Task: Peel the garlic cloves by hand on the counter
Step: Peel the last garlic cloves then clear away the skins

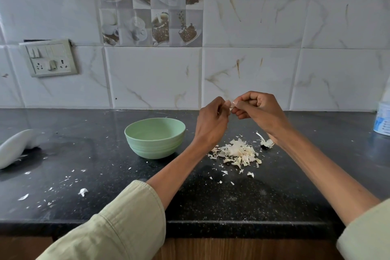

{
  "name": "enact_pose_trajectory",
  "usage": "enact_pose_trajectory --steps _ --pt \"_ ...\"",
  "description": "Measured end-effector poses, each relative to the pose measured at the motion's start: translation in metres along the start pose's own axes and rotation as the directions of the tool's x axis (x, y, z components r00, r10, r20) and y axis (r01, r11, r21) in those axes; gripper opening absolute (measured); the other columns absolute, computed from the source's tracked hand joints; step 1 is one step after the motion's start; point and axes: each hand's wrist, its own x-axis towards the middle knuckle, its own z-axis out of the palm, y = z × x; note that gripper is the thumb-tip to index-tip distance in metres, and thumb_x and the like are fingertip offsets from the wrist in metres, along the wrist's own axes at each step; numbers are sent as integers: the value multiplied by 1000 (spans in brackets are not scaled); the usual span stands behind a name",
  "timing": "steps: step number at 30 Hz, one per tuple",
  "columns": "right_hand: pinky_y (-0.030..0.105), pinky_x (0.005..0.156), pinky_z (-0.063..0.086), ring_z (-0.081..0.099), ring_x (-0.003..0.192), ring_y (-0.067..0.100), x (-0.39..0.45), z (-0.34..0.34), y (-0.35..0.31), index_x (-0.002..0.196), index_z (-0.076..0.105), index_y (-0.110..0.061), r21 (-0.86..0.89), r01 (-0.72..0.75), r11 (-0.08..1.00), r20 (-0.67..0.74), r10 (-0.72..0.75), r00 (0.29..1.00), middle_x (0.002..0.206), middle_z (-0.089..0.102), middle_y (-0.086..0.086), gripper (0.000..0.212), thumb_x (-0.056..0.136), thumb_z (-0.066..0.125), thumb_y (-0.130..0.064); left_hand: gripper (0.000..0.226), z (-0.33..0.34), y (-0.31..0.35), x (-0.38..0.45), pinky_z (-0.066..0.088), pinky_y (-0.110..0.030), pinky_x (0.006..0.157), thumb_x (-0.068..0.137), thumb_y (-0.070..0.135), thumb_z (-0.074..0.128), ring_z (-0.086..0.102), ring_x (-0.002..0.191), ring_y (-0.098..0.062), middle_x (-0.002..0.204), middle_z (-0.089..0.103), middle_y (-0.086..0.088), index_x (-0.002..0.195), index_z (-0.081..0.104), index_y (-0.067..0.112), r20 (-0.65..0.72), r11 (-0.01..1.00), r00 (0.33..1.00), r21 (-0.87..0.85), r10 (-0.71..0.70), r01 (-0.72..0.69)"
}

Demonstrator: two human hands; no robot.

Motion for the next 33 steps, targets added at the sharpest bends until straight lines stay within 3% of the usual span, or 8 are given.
enact_pose_trajectory --steps 6,16,22,26,30,33 --pt "25 84 62 76 91 21 0 -3 0 110 77 0 119 -26 993 79 16 997 99 80 17 20 95 77 -12 33 -6 4 1 54 -28 57 111 17 52 57 60 -17 69 61 -8 87 60 -3 5 987 1000 -158 5 -4" --pt "20 78 60 70 84 15 3 -8 2 112 75 5 311 -153 938 150 111 982 94 76 13 20 96 71 -6 31 -8 4 1 54 -29 61 112 14 52 56 65 -21 71 60 -11 92 61 -8 69 956 998 -292 13 7" --pt "20 78 60 72 86 15 2 -5 2 108 77 0 262 -134 956 108 108 988 96 78 15 16 95 72 -7 27 -7 6 1 54 -26 60 111 11 50 58 60 -14 70 63 -5 90 60 -2 40 985 999 -170 24 -16" --pt "21 78 59 73 86 17 3 -4 1 108 78 1 229 -99 968 37 93 995 97 79 17 18 95 75 -10 30 -5 6 0 56 -33 65 113 22 45 62 62 -18 80 67 -10 91 58 7 24 988 1000 -153 -5 9" --pt "23 79 59 74 87 17 3 -6 2 102 80 -5 152 -70 986 0 71 997 96 80 15 13 92 79 -12 42 -1 6 -4 58 -46 75 112 50 36 70 65 -21 87 71 -2 98 55 15 85 999 996 -43 19 -15" --pt "22 78 59 74 86 15 1 -5 1 101 80 -6 134 -58 989 8 58 998 96 80 14 17 88 84 -15 36 -1 5 -4 59 -52 75 113 44 39 69 64 -21 85 70 -1 100 54 15 116 997 991 28 62 -66"
